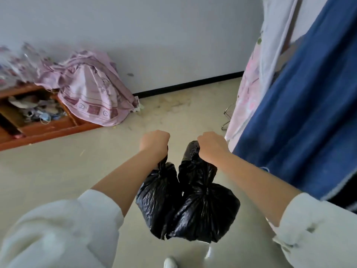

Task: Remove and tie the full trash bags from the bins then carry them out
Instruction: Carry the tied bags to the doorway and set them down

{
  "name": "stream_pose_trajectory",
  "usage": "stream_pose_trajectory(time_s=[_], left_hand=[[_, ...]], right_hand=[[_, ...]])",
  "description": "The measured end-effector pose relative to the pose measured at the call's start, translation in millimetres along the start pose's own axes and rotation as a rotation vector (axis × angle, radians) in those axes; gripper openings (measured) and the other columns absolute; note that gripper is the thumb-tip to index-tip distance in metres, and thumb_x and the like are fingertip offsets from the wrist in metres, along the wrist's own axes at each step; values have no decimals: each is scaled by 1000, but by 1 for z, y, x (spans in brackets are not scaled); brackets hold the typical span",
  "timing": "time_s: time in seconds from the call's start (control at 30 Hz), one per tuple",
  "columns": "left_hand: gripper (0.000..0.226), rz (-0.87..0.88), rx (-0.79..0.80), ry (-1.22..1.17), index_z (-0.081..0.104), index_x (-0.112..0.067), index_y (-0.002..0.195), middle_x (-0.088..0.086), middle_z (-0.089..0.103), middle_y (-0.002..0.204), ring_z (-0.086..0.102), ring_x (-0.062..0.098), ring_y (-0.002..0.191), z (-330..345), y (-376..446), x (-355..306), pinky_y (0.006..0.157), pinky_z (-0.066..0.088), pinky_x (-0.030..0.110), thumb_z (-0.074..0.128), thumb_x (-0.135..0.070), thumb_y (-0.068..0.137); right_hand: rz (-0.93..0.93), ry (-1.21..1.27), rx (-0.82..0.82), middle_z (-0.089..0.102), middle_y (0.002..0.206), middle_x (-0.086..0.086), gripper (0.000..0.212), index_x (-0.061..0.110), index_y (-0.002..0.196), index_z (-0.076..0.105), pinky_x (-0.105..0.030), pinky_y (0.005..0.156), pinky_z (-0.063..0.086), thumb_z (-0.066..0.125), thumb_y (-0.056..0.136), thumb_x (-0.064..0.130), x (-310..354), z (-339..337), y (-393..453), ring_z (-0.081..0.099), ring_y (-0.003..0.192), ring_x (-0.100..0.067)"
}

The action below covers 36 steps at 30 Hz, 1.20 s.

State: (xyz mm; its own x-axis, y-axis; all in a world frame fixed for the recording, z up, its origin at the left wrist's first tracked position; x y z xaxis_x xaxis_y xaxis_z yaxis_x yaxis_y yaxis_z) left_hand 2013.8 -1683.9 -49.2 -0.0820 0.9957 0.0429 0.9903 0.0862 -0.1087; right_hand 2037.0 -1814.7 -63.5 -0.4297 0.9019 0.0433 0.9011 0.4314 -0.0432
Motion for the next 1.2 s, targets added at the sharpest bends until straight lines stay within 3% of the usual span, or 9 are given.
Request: stream_pose_trajectory(time_s=[0.17,0.37,0.47,0.6,0.77,0.83,0.93,1.1,1.2], left_hand=[[28,44,-36,30,50,-15,90,-1,37,66,45,24,67,-24,177,17,55,35,28,42,10,82],[30,94,-68,-29,58,-9,100,3,54,79,52,27,78,-81,392,27,62,39,28,43,8,81],[34,102,-58,-68,64,-10,103,0,47,71,54,24,79,-102,500,21,63,41,27,44,7,81],[27,108,-51,-121,64,-7,97,8,60,95,61,27,96,-118,655,3,67,44,30,42,2,84],[18,134,-10,-70,53,-10,75,4,47,73,51,26,76,-136,835,-27,63,38,29,43,4,82],[20,170,0,-15,53,-11,76,2,43,67,52,27,77,-147,897,-45,63,40,30,42,4,82],[27,217,-11,22,60,-12,96,6,58,90,59,28,96,-162,990,-71,73,46,32,41,4,85],[31,291,-36,54,60,-10,109,11,60,115,59,29,103,-176,1161,-121,74,46,31,45,2,85],[30,354,-8,44,60,-8,108,12,60,114,59,28,103,-177,1262,-160,74,47,31,45,2,84]], right_hand=[[60,-134,-33,63,102,-12,21,6,95,61,-33,73,38,46,81,6,-49,-31,174,55,100,-29],[148,-147,-33,66,98,-11,19,6,93,63,-30,72,43,47,82,9,-127,-75,378,60,92,-27],[175,-105,5,64,106,-10,25,5,101,61,-30,80,47,41,85,7,-175,-81,472,60,99,-26],[166,-3,48,61,116,-14,28,0,108,58,-32,87,48,40,88,3,-247,-76,608,58,106,-28],[130,53,101,63,114,-14,28,0,109,60,-34,86,48,44,87,3,-332,-78,776,58,106,-29],[145,15,85,62,89,-8,20,3,91,62,-29,73,47,43,86,3,-366,-85,834,57,93,-25],[173,-34,29,45,66,-1,28,11,57,41,-31,68,42,42,83,0,-415,-103,919,51,84,-23],[179,-98,17,60,106,-15,21,3,99,58,-37,83,45,43,85,4,-507,-110,1058,54,102,-31],[290,-26,26,57,89,-13,14,3,77,55,-35,69,44,43,85,1,-580,-108,1129,55,83,-27]])
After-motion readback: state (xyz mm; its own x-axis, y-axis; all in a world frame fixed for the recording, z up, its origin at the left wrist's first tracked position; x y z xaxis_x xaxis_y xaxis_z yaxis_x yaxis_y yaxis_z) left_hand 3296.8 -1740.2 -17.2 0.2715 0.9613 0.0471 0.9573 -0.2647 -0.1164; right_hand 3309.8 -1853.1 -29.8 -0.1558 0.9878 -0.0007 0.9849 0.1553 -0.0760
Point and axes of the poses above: each hand's wrist, its own y-axis towards the middle knuckle, its own z-axis out of the palm, x = y × z, the point moved 8 cm from there along y, towards the middle knuckle
